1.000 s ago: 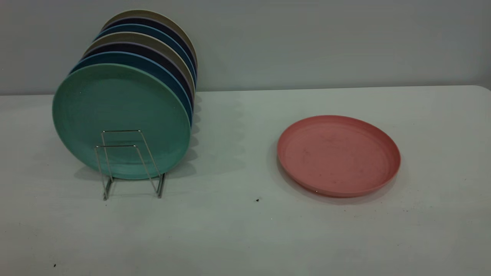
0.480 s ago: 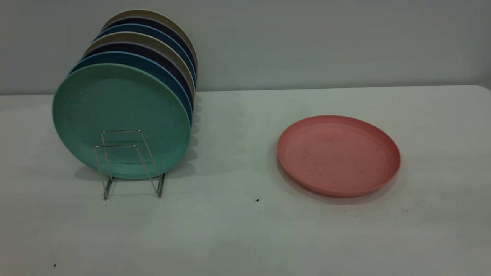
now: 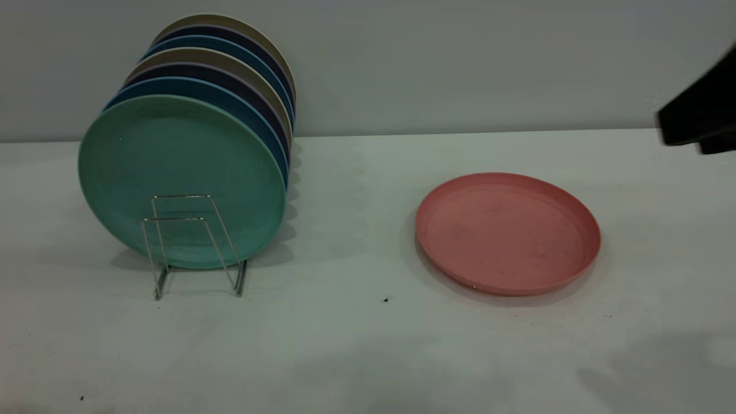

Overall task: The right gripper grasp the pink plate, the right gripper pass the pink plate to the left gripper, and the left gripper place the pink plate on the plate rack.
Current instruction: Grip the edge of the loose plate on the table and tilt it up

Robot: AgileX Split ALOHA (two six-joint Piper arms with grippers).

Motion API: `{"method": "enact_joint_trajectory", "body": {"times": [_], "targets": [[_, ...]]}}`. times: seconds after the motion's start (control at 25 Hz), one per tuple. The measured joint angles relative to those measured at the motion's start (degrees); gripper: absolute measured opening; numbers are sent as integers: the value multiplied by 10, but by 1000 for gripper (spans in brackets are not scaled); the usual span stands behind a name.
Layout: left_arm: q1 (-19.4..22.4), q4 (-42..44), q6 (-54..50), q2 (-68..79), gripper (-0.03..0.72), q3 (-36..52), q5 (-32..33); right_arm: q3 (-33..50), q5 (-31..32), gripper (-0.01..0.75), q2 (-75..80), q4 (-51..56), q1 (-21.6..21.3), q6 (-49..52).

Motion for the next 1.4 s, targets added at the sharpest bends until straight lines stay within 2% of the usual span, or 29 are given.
{"method": "enact_joint_trajectory", "body": {"times": [0.12, 0.32, 0.4, 0.6, 0.92, 1.16, 1.4], "targets": [[0, -5, 8, 22, 582, -20, 1, -53, 26, 392, 96, 10, -33, -17], [0, -4, 14, 24, 582, -23, 1, -130, 109, 389, 246, 54, -121, -58], [0, -4, 14, 24, 582, -23, 2, -158, 130, 384, 300, 61, -139, -60], [0, -4, 14, 24, 582, -23, 3, -224, 138, 376, 419, 62, -143, -61], [0, -4, 14, 24, 582, -23, 11, -336, 107, 376, 534, 64, -143, -26], [0, -4, 15, 24, 582, -23, 13, -371, 51, 374, 571, 77, -139, -17], [0, -4, 15, 24, 582, -23, 13, -376, 21, 374, 593, 127, -118, -28]]}}
